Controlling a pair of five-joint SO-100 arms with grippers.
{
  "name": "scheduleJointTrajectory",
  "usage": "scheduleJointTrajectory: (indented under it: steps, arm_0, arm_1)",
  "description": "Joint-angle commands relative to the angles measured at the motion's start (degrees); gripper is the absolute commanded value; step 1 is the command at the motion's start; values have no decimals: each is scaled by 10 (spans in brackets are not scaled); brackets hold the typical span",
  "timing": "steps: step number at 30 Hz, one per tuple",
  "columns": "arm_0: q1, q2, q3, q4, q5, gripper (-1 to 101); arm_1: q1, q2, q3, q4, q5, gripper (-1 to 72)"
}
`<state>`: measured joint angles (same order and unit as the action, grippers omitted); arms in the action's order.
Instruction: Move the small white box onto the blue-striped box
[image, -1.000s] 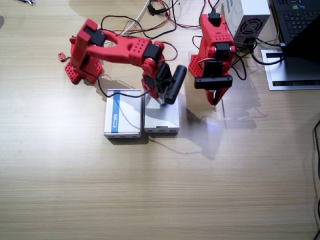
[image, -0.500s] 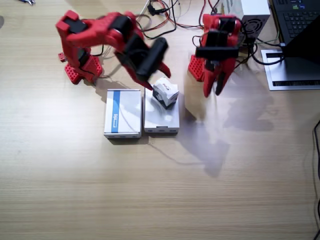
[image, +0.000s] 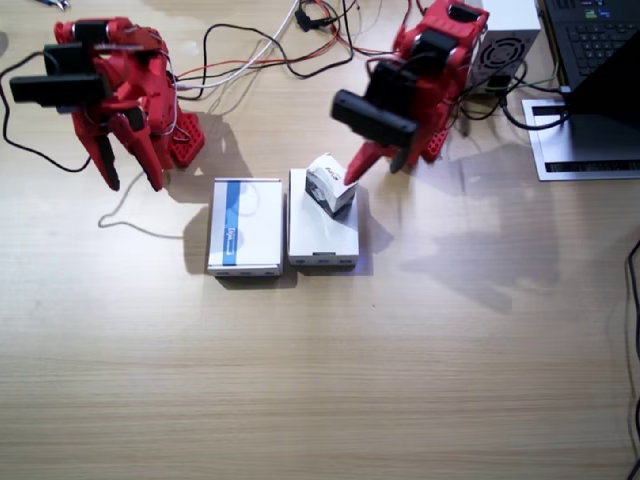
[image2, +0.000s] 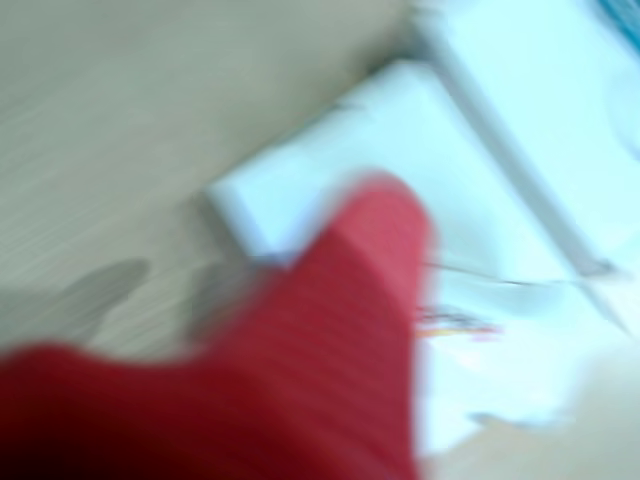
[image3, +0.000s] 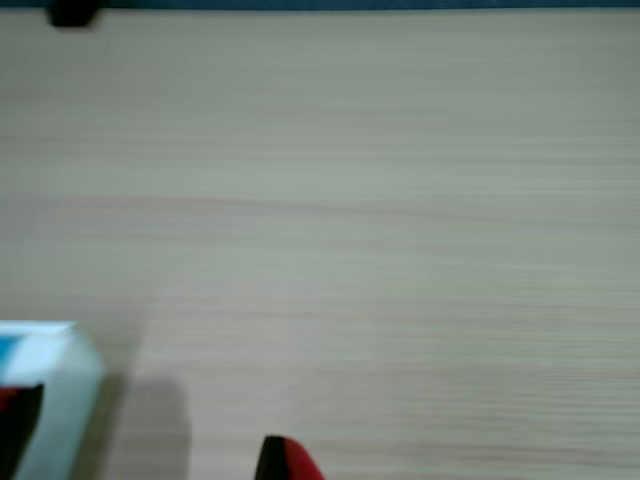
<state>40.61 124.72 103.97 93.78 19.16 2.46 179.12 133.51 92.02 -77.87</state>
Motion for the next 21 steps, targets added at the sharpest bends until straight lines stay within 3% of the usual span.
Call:
scheduleJointTrajectory:
  steps: [1, 4, 8, 14, 18, 21]
  arm_0:
    - [75, -80, -53, 20, -94, 496]
    - [113, -148, -69, 21, -145, 511]
    - [160, -203, -69, 21, -196, 538]
    - [103, -361, -84, -13, -196, 562]
    - [91, -418, -91, -51, -185, 396]
    - [95, -411, -162, -9, -182, 377]
  arm_1:
    - [82, 23, 85, -86, 24, 359]
    - [94, 23, 160, -105, 22, 306]
    - [79, 23, 247, -148, 22, 303]
    - [60, 23, 299, -202, 23, 318]
    - [43, 22, 299, -202, 33, 316]
    - [33, 22, 299, -207, 32, 317]
